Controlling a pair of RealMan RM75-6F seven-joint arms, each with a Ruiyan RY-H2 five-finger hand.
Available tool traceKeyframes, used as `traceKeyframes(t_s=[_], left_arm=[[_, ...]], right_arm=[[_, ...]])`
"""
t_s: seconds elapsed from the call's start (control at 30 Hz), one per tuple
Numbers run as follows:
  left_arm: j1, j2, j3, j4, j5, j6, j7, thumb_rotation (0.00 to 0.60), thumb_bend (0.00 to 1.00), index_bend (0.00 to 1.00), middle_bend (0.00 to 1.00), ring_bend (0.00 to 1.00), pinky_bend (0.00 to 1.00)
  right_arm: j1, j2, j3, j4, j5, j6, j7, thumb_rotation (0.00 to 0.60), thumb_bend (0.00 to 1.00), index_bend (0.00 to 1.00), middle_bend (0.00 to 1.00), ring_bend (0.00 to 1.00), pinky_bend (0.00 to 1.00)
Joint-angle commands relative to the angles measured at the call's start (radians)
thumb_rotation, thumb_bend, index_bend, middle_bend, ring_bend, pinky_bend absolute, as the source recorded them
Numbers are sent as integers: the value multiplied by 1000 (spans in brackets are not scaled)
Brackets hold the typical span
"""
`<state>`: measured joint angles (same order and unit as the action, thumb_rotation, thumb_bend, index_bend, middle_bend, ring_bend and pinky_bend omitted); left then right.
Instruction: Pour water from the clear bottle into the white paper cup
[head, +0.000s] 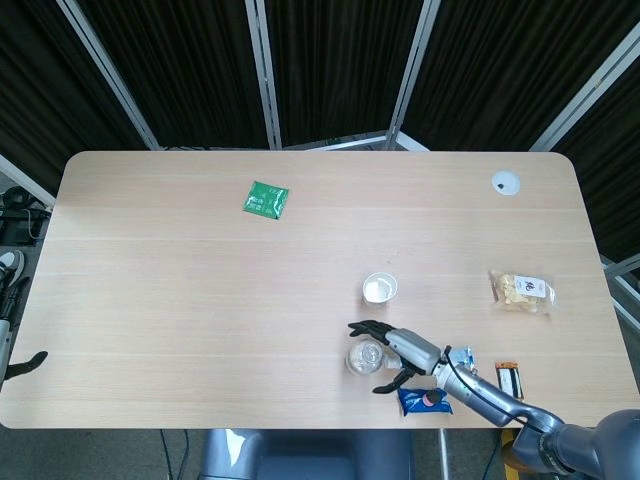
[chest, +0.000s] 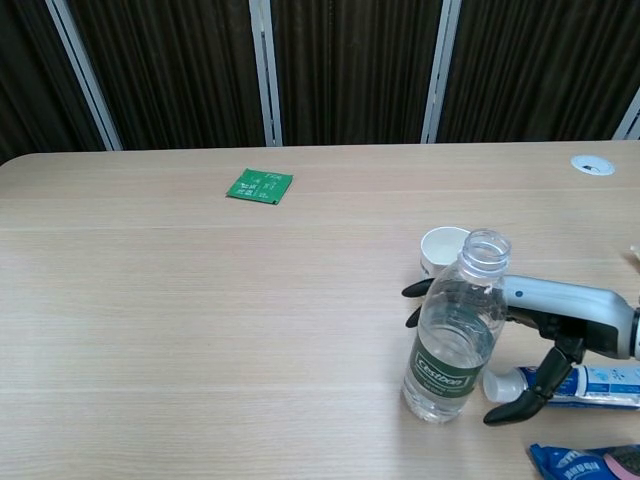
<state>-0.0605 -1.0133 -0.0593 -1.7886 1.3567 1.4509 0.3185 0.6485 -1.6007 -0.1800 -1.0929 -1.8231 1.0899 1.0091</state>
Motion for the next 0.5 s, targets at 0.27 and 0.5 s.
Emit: traceKeyframes(t_s=[0.27, 0.5], left_arm=[[-5, 1, 3, 1, -6, -5, -3, 600, 0, 0, 0, 0, 0], [-8, -1, 5, 2, -8, -9, -1, 600, 0, 0, 0, 0, 0]], right_arm=[[5, -46, 15, 22, 56, -28, -25, 600, 0, 100, 220, 101, 117], [4, -63, 28, 24, 85, -31, -10, 600, 79, 358, 501, 338, 215]])
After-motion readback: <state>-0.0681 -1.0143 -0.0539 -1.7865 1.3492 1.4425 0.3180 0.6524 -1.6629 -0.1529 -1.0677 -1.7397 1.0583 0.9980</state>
